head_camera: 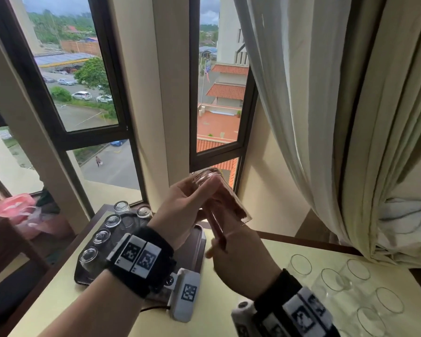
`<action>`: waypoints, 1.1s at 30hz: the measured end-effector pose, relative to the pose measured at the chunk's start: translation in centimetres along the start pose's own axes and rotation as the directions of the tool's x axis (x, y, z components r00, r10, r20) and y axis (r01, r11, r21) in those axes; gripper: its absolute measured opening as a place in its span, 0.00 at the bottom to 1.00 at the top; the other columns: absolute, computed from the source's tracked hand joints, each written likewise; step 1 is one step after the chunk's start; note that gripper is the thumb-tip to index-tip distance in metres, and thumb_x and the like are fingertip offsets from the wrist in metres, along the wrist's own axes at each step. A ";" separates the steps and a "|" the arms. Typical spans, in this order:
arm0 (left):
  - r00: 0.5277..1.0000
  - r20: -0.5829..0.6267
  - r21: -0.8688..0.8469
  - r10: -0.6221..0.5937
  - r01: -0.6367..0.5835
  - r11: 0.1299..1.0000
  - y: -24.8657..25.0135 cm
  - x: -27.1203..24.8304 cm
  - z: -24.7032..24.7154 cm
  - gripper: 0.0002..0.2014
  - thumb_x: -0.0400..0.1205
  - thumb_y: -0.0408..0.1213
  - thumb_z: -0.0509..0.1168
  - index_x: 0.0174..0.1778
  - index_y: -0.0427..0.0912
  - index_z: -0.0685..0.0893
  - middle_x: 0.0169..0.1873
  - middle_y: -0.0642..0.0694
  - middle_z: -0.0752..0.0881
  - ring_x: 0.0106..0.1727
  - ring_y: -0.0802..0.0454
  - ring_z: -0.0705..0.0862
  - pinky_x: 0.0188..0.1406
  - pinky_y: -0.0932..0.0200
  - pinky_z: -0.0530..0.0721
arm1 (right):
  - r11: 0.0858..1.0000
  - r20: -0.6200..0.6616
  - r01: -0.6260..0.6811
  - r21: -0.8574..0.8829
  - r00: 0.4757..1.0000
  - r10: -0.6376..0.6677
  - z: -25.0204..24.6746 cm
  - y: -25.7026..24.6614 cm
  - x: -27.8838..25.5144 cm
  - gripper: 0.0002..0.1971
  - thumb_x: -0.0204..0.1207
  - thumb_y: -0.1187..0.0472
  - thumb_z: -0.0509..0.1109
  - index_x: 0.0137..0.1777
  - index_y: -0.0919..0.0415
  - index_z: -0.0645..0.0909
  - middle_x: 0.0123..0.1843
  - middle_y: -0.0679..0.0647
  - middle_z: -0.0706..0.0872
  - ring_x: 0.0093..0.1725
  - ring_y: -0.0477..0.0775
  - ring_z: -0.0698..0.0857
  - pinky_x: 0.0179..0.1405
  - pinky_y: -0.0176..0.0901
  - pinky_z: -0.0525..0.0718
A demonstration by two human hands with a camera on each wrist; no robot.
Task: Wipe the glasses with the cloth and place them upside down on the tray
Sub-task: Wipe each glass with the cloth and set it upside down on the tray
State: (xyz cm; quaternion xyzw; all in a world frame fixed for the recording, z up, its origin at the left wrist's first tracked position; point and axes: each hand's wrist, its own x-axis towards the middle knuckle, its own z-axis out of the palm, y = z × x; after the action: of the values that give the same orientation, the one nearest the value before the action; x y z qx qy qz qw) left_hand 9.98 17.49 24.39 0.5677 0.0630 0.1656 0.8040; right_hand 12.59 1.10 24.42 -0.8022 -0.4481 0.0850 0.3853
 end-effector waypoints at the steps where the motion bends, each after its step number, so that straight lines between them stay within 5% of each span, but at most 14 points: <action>1: 1.000 0.020 -0.047 -0.004 0.005 0.999 -0.2 -0.2 -0.1 0.34 0.65 0.61 0.88 0.58 0.41 0.94 0.56 0.26 0.92 0.53 0.36 0.92 0.53 0.44 0.95 | 0.930 0.078 -0.057 0.362 0.996 0.031 0.0 -0.3 -0.2 0.31 0.81 0.74 0.66 0.73 0.37 0.77 0.58 0.61 0.91 0.45 0.62 0.95 0.44 0.53 0.94; 3: 0.998 0.055 -0.151 0.009 -0.001 0.989 -0.5 -0.6 -0.3 0.38 0.65 0.63 0.88 0.63 0.41 0.93 0.59 0.25 0.91 0.55 0.37 0.92 0.55 0.43 0.95 | 0.490 0.186 -0.168 0.855 0.983 0.012 -0.3 -1.0 -0.6 0.31 0.77 0.79 0.70 0.71 0.45 0.83 0.47 0.75 0.87 0.35 0.64 0.93 0.28 0.51 0.93; 5: 0.997 0.070 -0.216 0.042 -0.026 0.976 -0.6 -0.7 -0.4 0.39 0.67 0.63 0.87 0.66 0.39 0.91 0.60 0.29 0.91 0.56 0.37 0.92 0.55 0.43 0.94 | 0.097 0.236 -0.234 0.968 0.971 -0.018 -0.3 -1.3 -1.3 0.27 0.70 0.81 0.73 0.68 0.62 0.87 0.32 0.71 0.83 0.26 0.60 0.89 0.19 0.46 0.89; 7: 0.996 0.051 -0.244 0.071 -0.057 0.968 -0.3 -0.5 -0.4 0.37 0.67 0.61 0.88 0.65 0.39 0.92 0.60 0.30 0.92 0.55 0.39 0.93 0.54 0.45 0.94 | -0.053 0.252 -0.251 0.966 0.968 -0.001 -0.4 -1.5 -1.5 0.20 0.63 0.82 0.76 0.55 0.71 0.87 0.26 0.63 0.79 0.20 0.57 0.85 0.14 0.43 0.85; 9: 0.995 0.020 -0.235 0.099 -0.092 0.968 0.5 -0.4 -0.3 0.34 0.65 0.60 0.89 0.60 0.41 0.94 0.57 0.31 0.93 0.52 0.42 0.94 0.50 0.50 0.94 | 0.082 0.243 -0.255 0.963 0.961 0.134 -0.4 -1.1 -1.2 0.16 0.63 0.81 0.73 0.52 0.77 0.79 0.24 0.64 0.77 0.18 0.61 0.84 0.15 0.47 0.85; 11: 0.992 -0.016 -0.168 0.124 -0.125 0.978 1.0 -0.4 -0.7 0.30 0.64 0.61 0.88 0.54 0.44 0.96 0.51 0.35 0.94 0.46 0.45 0.94 0.45 0.54 0.94 | 0.614 0.094 -0.219 0.759 0.969 0.228 -0.5 -0.3 -0.8 0.14 0.69 0.76 0.69 0.52 0.64 0.79 0.28 0.58 0.84 0.26 0.68 0.89 0.24 0.55 0.90; 13: 0.991 -0.044 -0.078 0.130 -0.133 0.988 1.1 -0.6 -0.7 0.25 0.68 0.60 0.84 0.51 0.45 0.94 0.45 0.38 0.93 0.44 0.45 0.94 0.43 0.54 0.95 | 0.985 -0.051 -0.136 0.104 0.989 0.142 -0.7 0.3 -0.4 0.11 0.72 0.70 0.68 0.43 0.51 0.78 0.36 0.53 0.89 0.38 0.66 0.92 0.37 0.58 0.91; 16: 0.987 -0.086 0.109 0.134 -0.124 0.986 0.4 -0.9 -0.2 0.26 0.72 0.58 0.77 0.55 0.39 0.90 0.45 0.35 0.93 0.48 0.38 0.95 0.47 0.48 0.96 | 0.906 -0.090 -0.024 -0.422 0.996 -0.015 -0.4 0.1 -0.4 0.06 0.78 0.66 0.69 0.49 0.59 0.87 0.44 0.62 0.92 0.42 0.68 0.92 0.46 0.56 0.92; 19: 0.994 -0.050 0.154 0.102 -0.093 0.984 -0.3 -1.5 0.3 0.31 0.71 0.63 0.80 0.57 0.40 0.90 0.47 0.34 0.93 0.51 0.37 0.94 0.49 0.49 0.96 | 0.999 -0.042 -0.031 -0.026 0.999 0.030 -0.2 0.8 -0.5 0.24 0.78 0.72 0.67 0.68 0.46 0.82 0.54 0.58 0.92 0.42 0.64 0.94 0.43 0.58 0.94; 21: 0.998 0.000 0.075 0.071 -0.070 0.995 -0.6 -2.0 0.1 0.33 0.66 0.67 0.84 0.56 0.45 0.94 0.52 0.29 0.92 0.53 0.37 0.93 0.53 0.46 0.96 | 0.840 0.108 -0.109 0.531 0.992 0.061 -0.4 0.7 -0.9 0.29 0.78 0.78 0.68 0.67 0.43 0.82 0.56 0.67 0.90 0.39 0.69 0.94 0.32 0.58 0.94; 23: 0.996 0.049 -0.026 0.078 -0.077 0.997 -0.9 -2.4 -0.1 0.31 0.67 0.66 0.86 0.58 0.48 0.95 0.59 0.23 0.90 0.57 0.35 0.91 0.59 0.41 0.93 | 0.441 0.213 -0.189 0.877 0.977 -0.006 -0.5 0.5 -1.8 0.29 0.75 0.82 0.70 0.72 0.56 0.83 0.46 0.78 0.86 0.32 0.69 0.92 0.24 0.51 0.92; 28: 0.988 -0.010 -0.014 0.154 -0.155 0.988 -1.9 -2.5 0.0 0.30 0.68 0.61 0.87 0.63 0.51 0.95 0.58 0.29 0.92 0.57 0.38 0.92 0.56 0.43 0.95 | -0.398 0.294 -0.278 0.874 0.956 -0.021 0.1 1.1 -3.1 0.40 0.65 0.69 0.90 0.79 0.62 0.82 0.61 0.61 0.88 0.18 0.42 0.78 0.19 0.36 0.85; 30: 0.977 -0.067 0.140 0.201 -0.190 0.972 -2.2 -3.0 0.1 0.27 0.72 0.55 0.87 0.65 0.51 0.93 0.59 0.32 0.92 0.60 0.37 0.93 0.57 0.44 0.95 | -0.448 0.323 -0.254 0.857 0.943 0.082 0.3 1.7 -3.2 0.37 0.67 0.65 0.90 0.77 0.60 0.83 0.62 0.58 0.90 0.17 0.40 0.75 0.18 0.34 0.82; 33: 0.952 -0.104 0.414 0.289 -0.222 0.883 -2.6 -4.5 0.2 0.22 0.80 0.42 0.82 0.68 0.45 0.86 0.54 0.55 0.95 0.56 0.54 0.95 0.51 0.64 0.92 | -0.142 0.255 -0.220 0.965 0.911 0.325 0.3 1.8 -3.6 0.15 0.78 0.60 0.78 0.64 0.56 0.92 0.49 0.56 0.92 0.18 0.41 0.71 0.17 0.31 0.75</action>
State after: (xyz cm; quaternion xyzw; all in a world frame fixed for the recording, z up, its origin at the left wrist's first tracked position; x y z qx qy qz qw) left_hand 6.33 15.01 21.67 0.7069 0.0852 0.3000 0.6349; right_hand 11.51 -2.09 22.19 -0.3412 -0.0505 0.4322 0.8332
